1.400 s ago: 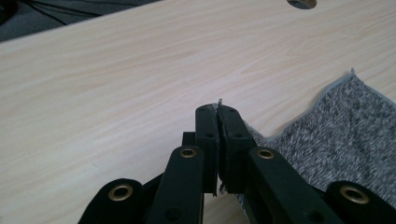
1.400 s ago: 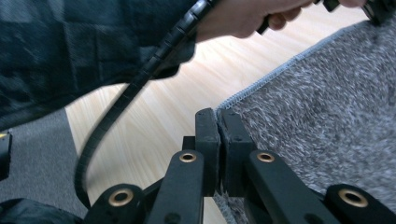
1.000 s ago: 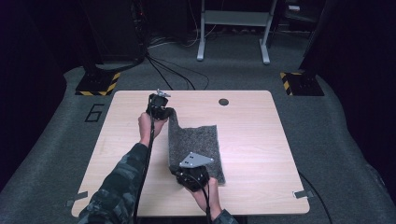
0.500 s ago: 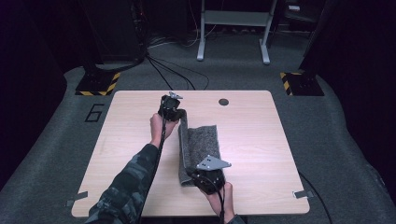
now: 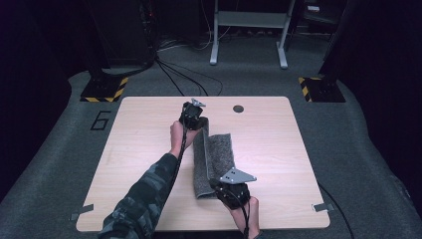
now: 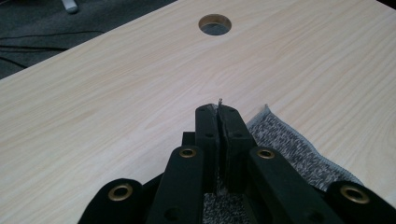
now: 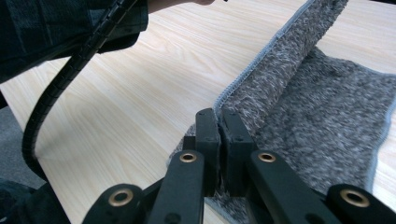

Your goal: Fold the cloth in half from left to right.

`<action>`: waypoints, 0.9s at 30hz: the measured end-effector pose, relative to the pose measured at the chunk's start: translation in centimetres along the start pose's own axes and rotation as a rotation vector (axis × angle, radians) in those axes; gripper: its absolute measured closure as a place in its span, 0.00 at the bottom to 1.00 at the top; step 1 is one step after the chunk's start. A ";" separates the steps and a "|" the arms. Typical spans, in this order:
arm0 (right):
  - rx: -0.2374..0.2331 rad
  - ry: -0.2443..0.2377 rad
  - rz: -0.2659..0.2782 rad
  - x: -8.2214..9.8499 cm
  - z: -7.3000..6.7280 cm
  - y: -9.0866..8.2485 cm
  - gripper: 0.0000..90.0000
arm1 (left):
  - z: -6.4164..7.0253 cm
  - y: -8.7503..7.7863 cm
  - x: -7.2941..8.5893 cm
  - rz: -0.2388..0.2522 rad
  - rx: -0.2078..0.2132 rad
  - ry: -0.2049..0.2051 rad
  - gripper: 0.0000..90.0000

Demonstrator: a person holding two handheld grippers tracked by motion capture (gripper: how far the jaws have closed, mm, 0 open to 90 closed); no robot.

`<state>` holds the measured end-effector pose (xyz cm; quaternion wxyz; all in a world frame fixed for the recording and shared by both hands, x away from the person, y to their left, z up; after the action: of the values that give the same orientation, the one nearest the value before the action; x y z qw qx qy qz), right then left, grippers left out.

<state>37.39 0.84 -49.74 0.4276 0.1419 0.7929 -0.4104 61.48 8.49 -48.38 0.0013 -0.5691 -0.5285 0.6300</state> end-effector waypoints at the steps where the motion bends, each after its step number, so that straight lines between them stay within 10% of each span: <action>1: 0.000 0.000 0.000 0.0 0.0 0.0 0.97 | 0.2 0.2 -0.1 0.002 0.004 0.005 0.97; 27: 0.111 0.076 -0.038 2.2 4.2 -0.8 0.97 | 3.8 5.2 -0.7 -0.057 0.039 0.038 0.97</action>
<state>37.96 -3.19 -52.30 0.3808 0.1659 0.7871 -0.4561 62.11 3.22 -52.15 0.0406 -0.5653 -0.5320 0.6291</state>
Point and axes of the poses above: each handheld gripper's, and its own axes: y roughly forward along the jaws, x roughly out of its underside, z roughly to its right, the point moved 9 cm from there along y, roughly forward along the jaws, and after that the axes turned 15 degrees about y, right-handed, at the moved point
